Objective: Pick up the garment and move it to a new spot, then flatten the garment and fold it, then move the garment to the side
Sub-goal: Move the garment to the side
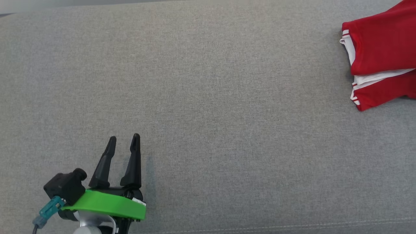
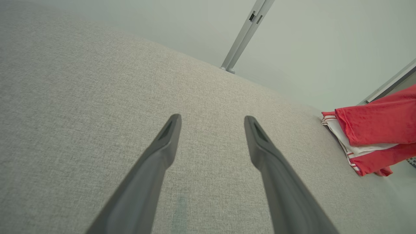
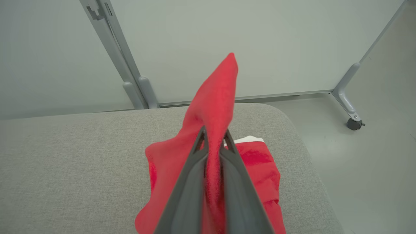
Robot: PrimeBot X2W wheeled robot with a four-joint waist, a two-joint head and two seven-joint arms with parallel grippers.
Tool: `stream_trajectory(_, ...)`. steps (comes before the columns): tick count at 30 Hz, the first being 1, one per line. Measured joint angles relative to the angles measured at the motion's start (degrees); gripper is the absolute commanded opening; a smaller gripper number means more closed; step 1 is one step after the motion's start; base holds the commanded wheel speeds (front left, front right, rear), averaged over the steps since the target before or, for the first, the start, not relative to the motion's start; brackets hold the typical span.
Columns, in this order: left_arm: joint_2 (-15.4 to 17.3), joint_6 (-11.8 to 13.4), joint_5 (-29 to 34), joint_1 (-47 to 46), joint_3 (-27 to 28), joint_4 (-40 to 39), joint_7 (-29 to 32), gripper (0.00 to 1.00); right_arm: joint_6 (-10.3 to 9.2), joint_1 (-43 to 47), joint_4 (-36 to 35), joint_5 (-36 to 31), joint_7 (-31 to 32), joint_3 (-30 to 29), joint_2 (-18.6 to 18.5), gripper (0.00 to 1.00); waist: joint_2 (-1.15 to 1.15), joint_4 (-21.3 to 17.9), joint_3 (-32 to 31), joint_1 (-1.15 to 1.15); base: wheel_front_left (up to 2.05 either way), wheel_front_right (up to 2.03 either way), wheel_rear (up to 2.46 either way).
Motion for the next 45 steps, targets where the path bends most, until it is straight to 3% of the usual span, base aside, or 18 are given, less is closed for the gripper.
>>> stream_trajectory(12,0.9,0.0,1.6,-3.7,-0.4,-2.6,0.4,1.0,-4.08,-0.3,5.6,-1.9,-1.4,-0.8,-2.3,0.0,0.0,1.8,5.6,0.0,0.0,0.0,0.0)
stream_trajectory(17,1.5,0.0,2.5,-3.9,0.0,-2.9,0.5,1.0,-4.3,-0.2,6.7,-4.5,-2.4,0.6,-2.7,0.0,0.0,2.0,6.9,0.0,0.0,0.0,0.0)
stream_trajectory(20,2.1,0.3,2.9,-3.9,0.2,-3.3,1.1,1.0,-5.11,-0.2,8.0,-5.1,-3.7,0.7,-3.2,0.1,0.0,1.7,8.0,0.0,0.0,0.0,0.0)
stream_trajectory(26,2.7,0.5,3.2,-4.4,0.5,-4.0,1.7,1.0,-5.92,0.1,9.8,-6.2,-5.5,0.8,-2.6,0.09,0.0,1.0,9.4,0.0,0.0,0.0,0.0)
stream_trajectory(28,2.9,0.5,3.3,-4.4,0.6,-4.3,2.0,1.0,-6.24,0.6,10.4,-6.5,-6.5,0.8,-2.3,0.17,0.0,0.8,9.8,0.0,0.0,0.0,0.0)
stream_trajectory(30,3.1,0.5,3.3,-4.4,0.7,-4.4,2.3,1.0,-6.32,1.0,11.2,-6.5,-7.4,0.7,-1.8,0.43,0.0,0.5,10.0,0.0,0.0,0.0,0.0)
stream_trajectory(31,3.2,0.7,3.3,-4.4,0.7,-4.5,2.3,1.0,-6.34,1.0,11.5,-6.6,-8.0,0.7,-1.7,0.86,0.0,0.3,10.1,0.0,0.0,0.0,0.0)
stream_trajectory(32,3.2,0.7,3.4,-4.4,0.8,-4.5,2.3,1.0,-6.55,1.0,11.6,-6.6,-8.5,0.6,-1.5,1.0,0.0,0.2,10.2,0.0,0.0,0.0,0.0)
stream_trajectory(45,4.2,0.9,3.9,-4.7,0.9,-5.1,3.5,1.0,-7.17,4.0,16.4,-6.4,-12.8,-0.6,1.1,1.0,0.0,-1.3,11.0,0.0,0.0,0.0,0.0)
